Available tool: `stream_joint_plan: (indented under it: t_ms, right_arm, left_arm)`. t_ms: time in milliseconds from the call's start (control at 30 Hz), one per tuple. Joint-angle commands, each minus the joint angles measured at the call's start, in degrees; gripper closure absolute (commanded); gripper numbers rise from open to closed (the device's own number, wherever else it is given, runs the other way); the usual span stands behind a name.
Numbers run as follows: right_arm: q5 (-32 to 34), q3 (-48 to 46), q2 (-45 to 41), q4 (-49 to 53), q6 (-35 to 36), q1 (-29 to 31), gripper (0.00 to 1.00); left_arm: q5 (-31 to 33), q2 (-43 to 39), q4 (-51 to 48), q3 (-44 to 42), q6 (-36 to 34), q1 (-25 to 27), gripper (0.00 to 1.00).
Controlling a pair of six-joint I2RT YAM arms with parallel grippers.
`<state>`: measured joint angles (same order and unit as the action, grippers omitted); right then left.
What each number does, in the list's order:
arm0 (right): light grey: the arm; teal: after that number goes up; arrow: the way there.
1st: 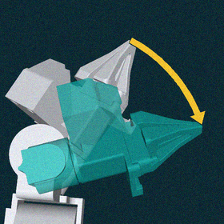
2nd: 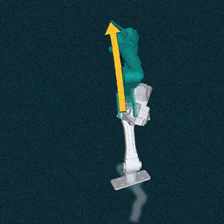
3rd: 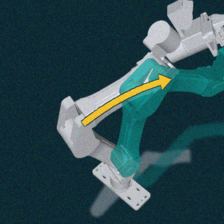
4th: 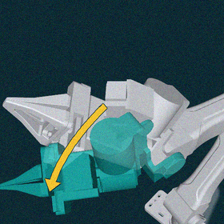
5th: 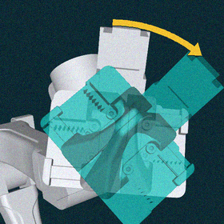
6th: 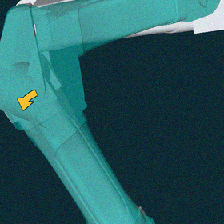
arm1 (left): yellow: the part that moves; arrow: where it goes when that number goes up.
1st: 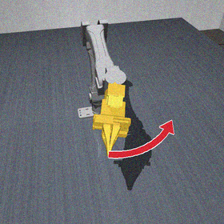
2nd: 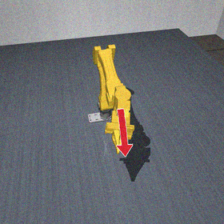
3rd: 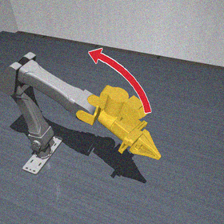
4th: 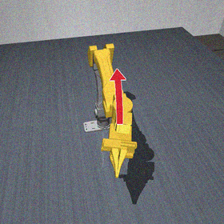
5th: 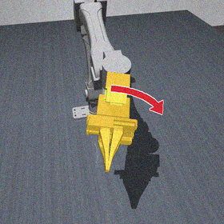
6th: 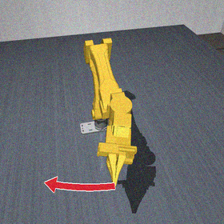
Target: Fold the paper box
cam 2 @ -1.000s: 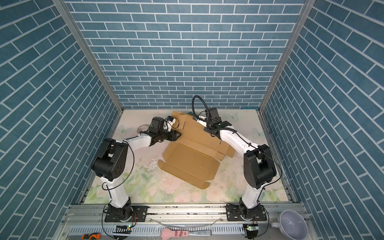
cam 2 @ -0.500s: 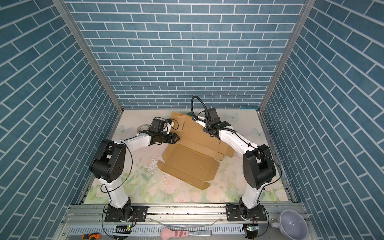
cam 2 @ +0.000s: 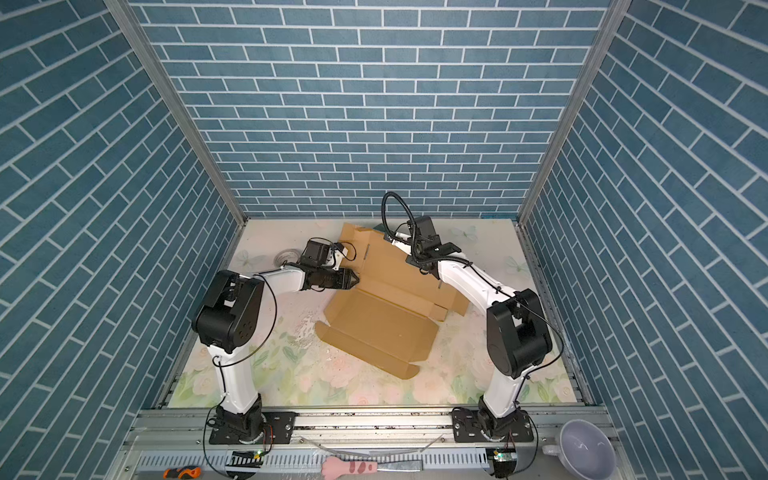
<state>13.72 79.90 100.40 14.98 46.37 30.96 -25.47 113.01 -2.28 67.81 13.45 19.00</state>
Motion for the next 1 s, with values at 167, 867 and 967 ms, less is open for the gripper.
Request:
stream_joint_plan:
  t_ms: [167,867,967]
  right_arm:
    - [0.0,0.8,-1.3,-0.8,0.1,0.7,1.0]
    - [0.7,-0.1,-1.0,-0.8,-0.4,3.4,1.0]
    - [1.1,-0.2,-1.3,-0.9,0.2,3.4,1.0]
  left_arm:
    - [5.3,-4.7,1.8,-2.1,-0.4,3.4,0.56]
    - [8.6,-0.8,0.9,0.1,0.9,7.6,0.62]
    - [8.8,-3.5,-1.4,-0.1,-0.2,6.2,0.58]
